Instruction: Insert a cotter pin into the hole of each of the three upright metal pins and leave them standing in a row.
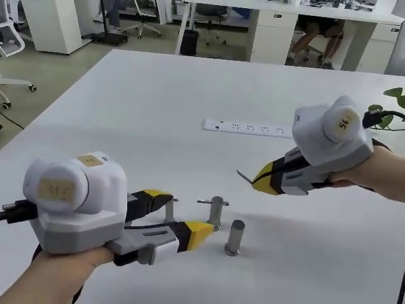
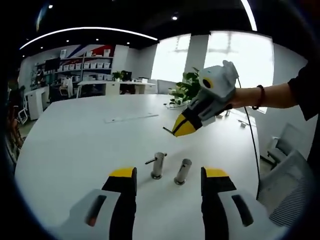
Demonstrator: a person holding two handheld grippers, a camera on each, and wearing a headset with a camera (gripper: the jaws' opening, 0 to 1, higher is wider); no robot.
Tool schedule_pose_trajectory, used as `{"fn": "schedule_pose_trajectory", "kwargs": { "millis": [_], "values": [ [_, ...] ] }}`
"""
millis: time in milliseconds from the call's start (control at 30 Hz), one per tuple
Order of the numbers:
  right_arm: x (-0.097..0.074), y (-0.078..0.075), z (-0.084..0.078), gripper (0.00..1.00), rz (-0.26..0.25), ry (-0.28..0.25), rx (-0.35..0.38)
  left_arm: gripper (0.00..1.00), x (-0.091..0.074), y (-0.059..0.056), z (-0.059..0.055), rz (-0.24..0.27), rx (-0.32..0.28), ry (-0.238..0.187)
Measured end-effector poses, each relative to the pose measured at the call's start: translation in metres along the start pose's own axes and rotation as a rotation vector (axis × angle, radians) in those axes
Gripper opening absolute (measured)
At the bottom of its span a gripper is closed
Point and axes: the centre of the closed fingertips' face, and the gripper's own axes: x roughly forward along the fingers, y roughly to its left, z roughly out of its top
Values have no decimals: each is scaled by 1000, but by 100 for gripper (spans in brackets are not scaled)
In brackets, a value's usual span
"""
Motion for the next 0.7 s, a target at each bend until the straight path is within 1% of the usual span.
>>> {"fn": "schedule_pose_trajectory", "kwargs": {
  "millis": [33, 67, 100, 133, 167, 233, 267, 333, 433, 500, 533, 633, 700],
  "values": [
    [-2, 3, 3, 0, 4, -10, -4, 46, 1, 0, 0, -5, -13, 10],
    [-3, 6, 6, 0, 6, -20, -10, 44, 2, -1, 0, -10, -13, 13],
    [0, 3, 5, 0, 6, -25, -17, 43, 3, -2, 0, -18, -21, 17],
    [0, 4, 7, 0, 7, -30, -25, 42, 3, -2, -1, -23, -28, 22],
    [-2, 9, 10, 0, 12, -38, -35, 41, 4, -4, 0, -35, -40, 29],
    [-3, 15, 14, 0, 16, -44, -47, 39, 5, -5, 0, -43, -58, 34],
    [-4, 20, 16, 0, 23, -47, -59, 39, 6, -6, 2, -51, -72, 31],
    [-6, 26, 20, 0, 29, -57, -69, 38, 6, -8, 4, -60, -83, 28],
    [-7, 36, 26, 0, 34, -56, -118, 35, 8, -10, 8, -75, -95, 24],
    [-8, 43, 29, 0, 47, -67, -130, 33, 8, -12, 9, -87, -104, 23],
    [-8, 45, 30, 0, 49, -68, -136, 33, 9, -13, 10, -90, -109, 20],
    [-7, 52, 30, 0, 57, -57, -189, 30, 9, -16, 12, -106, -126, 18],
    [-7, 57, 30, 0, 70, -59, -197, 26, 10, -20, 12, -125, -132, 17]
  ]
}}
